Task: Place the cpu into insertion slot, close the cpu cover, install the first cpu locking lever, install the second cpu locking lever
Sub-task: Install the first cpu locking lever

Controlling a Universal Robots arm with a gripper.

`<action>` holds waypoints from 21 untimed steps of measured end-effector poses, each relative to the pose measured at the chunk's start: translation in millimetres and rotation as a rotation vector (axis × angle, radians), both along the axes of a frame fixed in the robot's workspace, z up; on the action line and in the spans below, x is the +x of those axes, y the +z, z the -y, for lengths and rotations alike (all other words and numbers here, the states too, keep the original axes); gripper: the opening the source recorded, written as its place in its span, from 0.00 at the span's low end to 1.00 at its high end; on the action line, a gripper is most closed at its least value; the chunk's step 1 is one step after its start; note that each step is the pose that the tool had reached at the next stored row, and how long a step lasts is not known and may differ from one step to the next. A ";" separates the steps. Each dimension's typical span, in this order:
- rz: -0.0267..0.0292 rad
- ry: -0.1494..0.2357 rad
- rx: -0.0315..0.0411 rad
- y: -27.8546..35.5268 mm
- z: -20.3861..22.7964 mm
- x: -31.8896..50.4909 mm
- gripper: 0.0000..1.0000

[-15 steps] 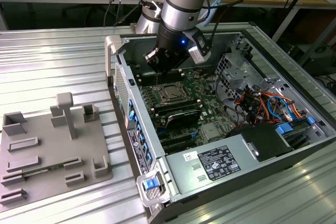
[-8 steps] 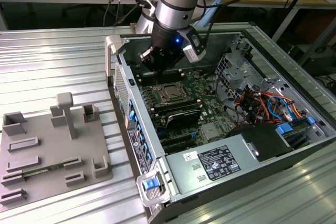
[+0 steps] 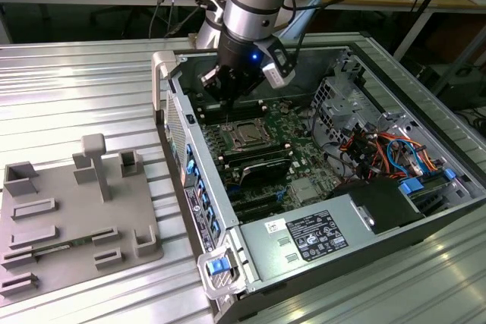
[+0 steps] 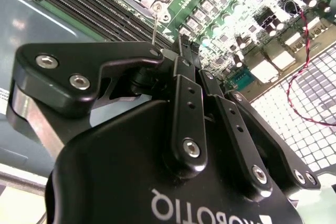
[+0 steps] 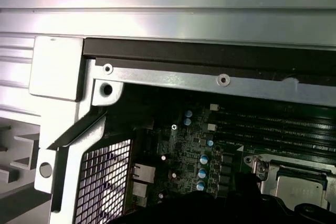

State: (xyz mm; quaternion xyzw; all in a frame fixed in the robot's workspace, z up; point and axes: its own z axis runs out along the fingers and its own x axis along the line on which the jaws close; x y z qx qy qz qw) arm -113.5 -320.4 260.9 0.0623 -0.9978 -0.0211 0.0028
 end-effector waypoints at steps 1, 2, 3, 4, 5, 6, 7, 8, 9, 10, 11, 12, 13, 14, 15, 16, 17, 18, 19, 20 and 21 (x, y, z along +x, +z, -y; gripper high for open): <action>0.0002 0.000 0.0005 -0.2 -0.2 0.0 0.11; 0.0000 0.000 0.0005 -0.4 -0.9 -0.1 0.11; 0.0000 0.000 0.0006 -0.6 -1.4 0.0 0.11; 0.0001 0.000 0.0011 -1.2 -2.1 0.0 0.11; 0.0001 0.000 0.0018 -1.7 -2.4 0.0 0.11; 0.0000 0.000 0.0029 -2.4 -2.9 0.0 0.11; 0.0000 0.000 0.0037 -3.0 -3.4 0.0 0.11; 0.0000 0.000 0.0040 -3.8 -4.2 0.2 0.11; -0.0001 0.000 0.0043 -4.6 -5.0 0.5 0.11; -0.0001 0.000 0.0048 -5.2 -5.7 1.2 0.11; 0.0001 0.000 0.0051 -5.5 -6.0 1.8 0.11; 0.0000 0.000 0.0051 -5.7 -6.5 2.9 0.11; 0.0000 0.000 0.0052 -5.8 -6.9 3.7 0.11; 0.0000 0.000 0.0052 -5.8 -7.2 4.5 0.11; 0.0000 0.000 0.0053 -5.9 -7.5 5.5 0.11; 0.0000 0.000 0.0053 -5.9 -7.9 8.6 0.11; 0.0000 0.000 0.0056 -6.1 -8.0 14.3 0.11; 0.0000 0.000 0.0057 -6.2 -8.0 17.4 0.11; 0.0000 0.000 0.0057 -6.3 -8.0 19.6 0.11; 0.0000 0.000 0.0056 -6.3 -8.0 20.2 0.11; -0.0001 0.000 0.0056 -6.6 -8.0 20.3 0.11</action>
